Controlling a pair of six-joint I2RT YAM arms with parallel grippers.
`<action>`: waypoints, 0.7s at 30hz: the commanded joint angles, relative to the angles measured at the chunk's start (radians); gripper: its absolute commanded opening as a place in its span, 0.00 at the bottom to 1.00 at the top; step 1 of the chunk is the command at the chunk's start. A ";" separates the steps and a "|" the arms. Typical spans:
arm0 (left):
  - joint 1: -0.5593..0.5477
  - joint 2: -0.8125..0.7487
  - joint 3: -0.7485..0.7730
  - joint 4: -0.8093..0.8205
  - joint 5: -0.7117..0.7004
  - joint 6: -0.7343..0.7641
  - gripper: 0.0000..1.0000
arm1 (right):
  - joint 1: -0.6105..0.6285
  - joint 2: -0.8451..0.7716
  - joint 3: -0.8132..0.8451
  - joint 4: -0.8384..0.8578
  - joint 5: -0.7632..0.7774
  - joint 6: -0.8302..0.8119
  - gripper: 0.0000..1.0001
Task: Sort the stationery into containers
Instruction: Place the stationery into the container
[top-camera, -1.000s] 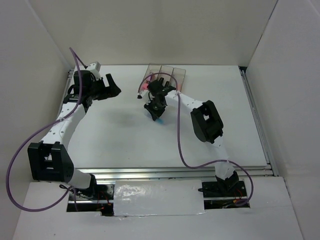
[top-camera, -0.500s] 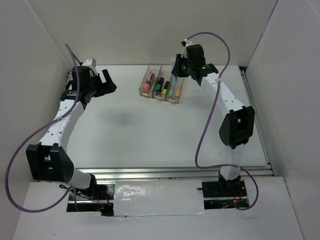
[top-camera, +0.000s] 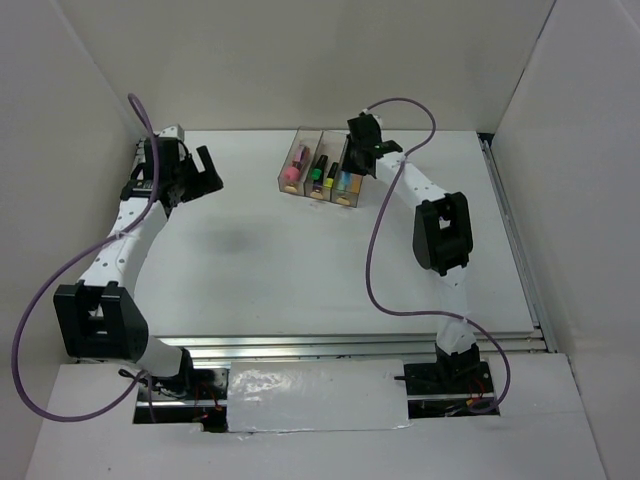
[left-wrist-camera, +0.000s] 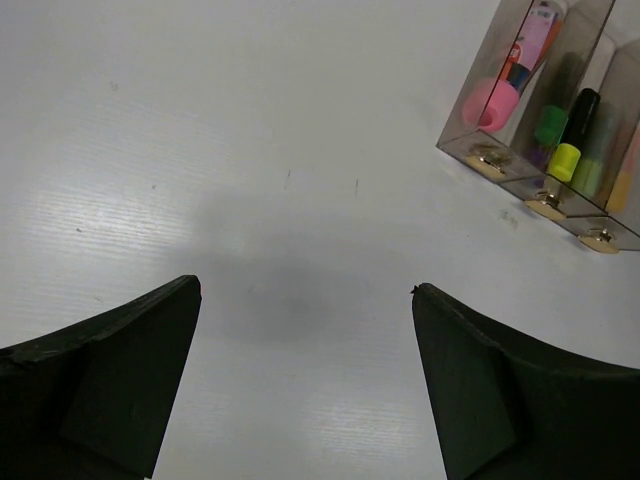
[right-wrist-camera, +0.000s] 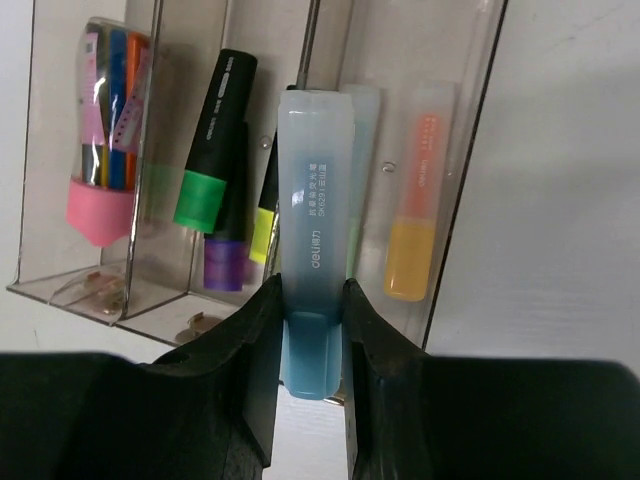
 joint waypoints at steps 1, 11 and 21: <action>0.006 0.020 0.034 -0.016 0.012 -0.017 0.99 | -0.010 -0.002 0.046 0.051 0.072 0.041 0.00; 0.049 0.074 0.076 -0.046 0.026 0.019 0.99 | -0.019 0.009 0.033 0.071 -0.016 -0.018 0.71; 0.176 0.006 0.096 0.009 0.229 0.231 0.99 | -0.044 -0.495 -0.237 0.149 -0.047 -0.305 0.99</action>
